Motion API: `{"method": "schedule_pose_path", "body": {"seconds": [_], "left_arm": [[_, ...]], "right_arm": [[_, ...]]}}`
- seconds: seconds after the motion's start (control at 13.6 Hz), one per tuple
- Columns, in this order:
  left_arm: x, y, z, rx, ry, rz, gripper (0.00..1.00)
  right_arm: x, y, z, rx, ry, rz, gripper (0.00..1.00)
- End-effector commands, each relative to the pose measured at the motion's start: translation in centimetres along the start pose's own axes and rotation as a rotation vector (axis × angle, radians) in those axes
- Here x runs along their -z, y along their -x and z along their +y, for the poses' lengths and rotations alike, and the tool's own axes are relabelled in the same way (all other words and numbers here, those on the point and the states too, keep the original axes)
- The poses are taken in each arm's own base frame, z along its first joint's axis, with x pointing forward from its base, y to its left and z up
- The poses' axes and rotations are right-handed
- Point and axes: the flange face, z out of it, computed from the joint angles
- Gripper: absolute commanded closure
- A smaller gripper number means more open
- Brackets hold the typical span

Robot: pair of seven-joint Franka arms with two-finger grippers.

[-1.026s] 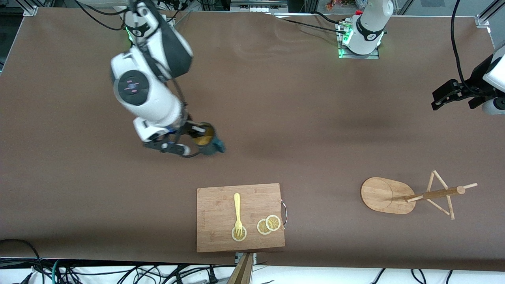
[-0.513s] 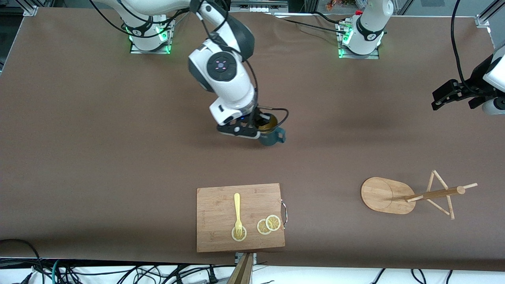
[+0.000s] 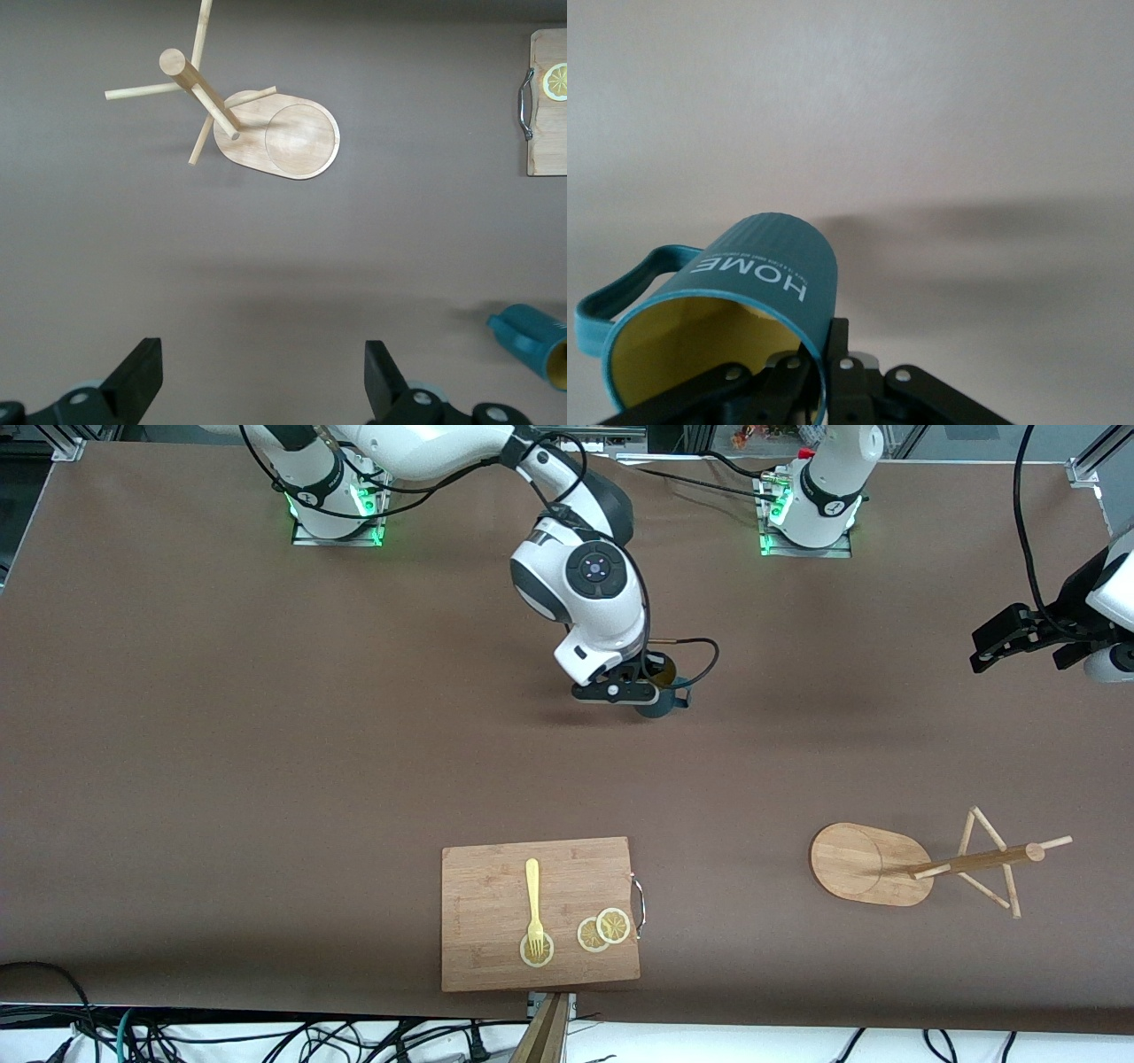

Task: Pass cup and hang on rack
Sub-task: 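Lift the teal mug with the right gripper toward the table middle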

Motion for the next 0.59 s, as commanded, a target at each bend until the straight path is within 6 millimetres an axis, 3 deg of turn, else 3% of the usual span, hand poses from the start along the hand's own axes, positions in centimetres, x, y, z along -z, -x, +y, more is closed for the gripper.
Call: {"method": "schedule_pose_path", "body": {"seconds": [0.0,0.15,0.51], "left_arm": [[0.5,-0.2,-0.3,-0.006,-0.011,0.002,0.00],[0.5,-0.3,-0.3,-0.009,-0.014,0.004,0.00],[0.5,-0.1,-0.3,-0.015,-0.021,-0.001,0.00]], "right_arm": [[-2.3,0.4,-0.9,0.040,0.004,0.003,1.00],[-4.3,1.2,-1.1,0.077,0.015,-0.011,1.00],[-7.0,2.1,-1.1,0.087,0.034,-0.029,1.00]]}}
